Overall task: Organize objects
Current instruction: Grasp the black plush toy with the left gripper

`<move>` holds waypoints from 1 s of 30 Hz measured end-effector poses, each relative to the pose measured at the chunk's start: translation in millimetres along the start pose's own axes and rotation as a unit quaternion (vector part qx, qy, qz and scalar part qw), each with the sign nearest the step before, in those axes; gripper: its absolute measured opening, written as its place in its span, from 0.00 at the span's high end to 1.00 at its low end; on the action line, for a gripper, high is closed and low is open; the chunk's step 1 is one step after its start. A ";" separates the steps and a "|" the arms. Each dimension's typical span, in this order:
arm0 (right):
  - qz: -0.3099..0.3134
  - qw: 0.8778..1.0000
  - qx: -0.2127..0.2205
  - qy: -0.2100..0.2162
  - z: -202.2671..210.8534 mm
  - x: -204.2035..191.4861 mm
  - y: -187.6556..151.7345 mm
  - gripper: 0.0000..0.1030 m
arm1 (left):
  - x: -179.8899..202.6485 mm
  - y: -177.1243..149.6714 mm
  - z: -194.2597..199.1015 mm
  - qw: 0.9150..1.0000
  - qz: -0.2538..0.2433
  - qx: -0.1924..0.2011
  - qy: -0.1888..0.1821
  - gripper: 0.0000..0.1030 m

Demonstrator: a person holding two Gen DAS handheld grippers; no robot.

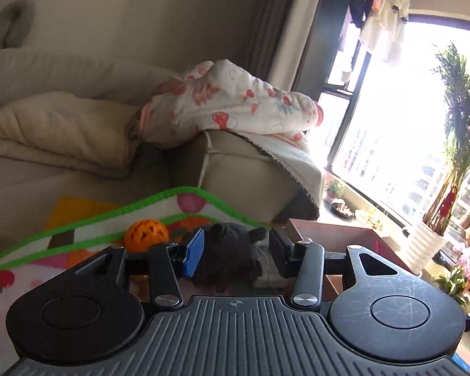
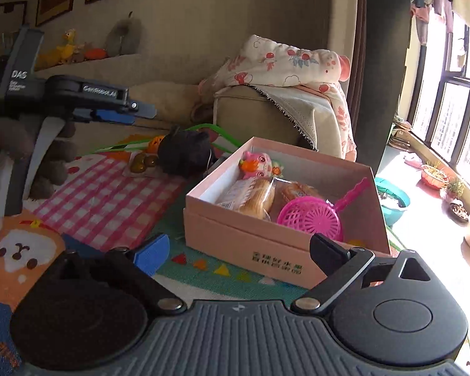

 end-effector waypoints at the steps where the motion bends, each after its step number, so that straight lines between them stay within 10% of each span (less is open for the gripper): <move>1: -0.006 1.000 0.000 0.003 1.8 -3.1 -8.6 0.04 | -0.5 3.0 -14.4 1.000 -0.010 -0.013 -0.005 0.51; 8: -0.043 0.999 -0.003 0.020 -4.1 -6.7 -32.7 0.00 | -9.7 -2.5 -83.5 0.992 -0.102 -0.076 0.019 0.49; 14: -0.054 0.998 -0.008 0.038 -5.3 -5.9 -36.4 0.00 | 8.0 -22.8 -105.1 0.977 -0.168 -0.127 -0.005 0.24; 18: -0.058 0.998 -0.011 0.039 -6.2 -5.1 -36.3 0.00 | 3.7 -43.1 -119.2 0.959 -0.245 -0.132 0.056 0.15; 23: -0.064 0.997 -0.019 0.038 -9.1 -3.1 -37.9 0.00 | -10.2 -36.0 -104.9 0.984 -0.119 -0.125 0.050 0.21; 30: -0.068 0.996 -0.048 0.038 -18.1 -2.7 -41.7 0.00 | -14.1 -67.3 -4.2 0.997 -0.001 -0.083 0.001 0.23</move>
Point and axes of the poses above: each gripper's, at about its wrist camera, not at the fingertips, and z roughly against the way its jaws point, x to its right, y to its top, the point moved 8 cm from there along -z, roughly the way its jaws point, and after that the axes turned 12 degrees about z, right-handed, at the moved point
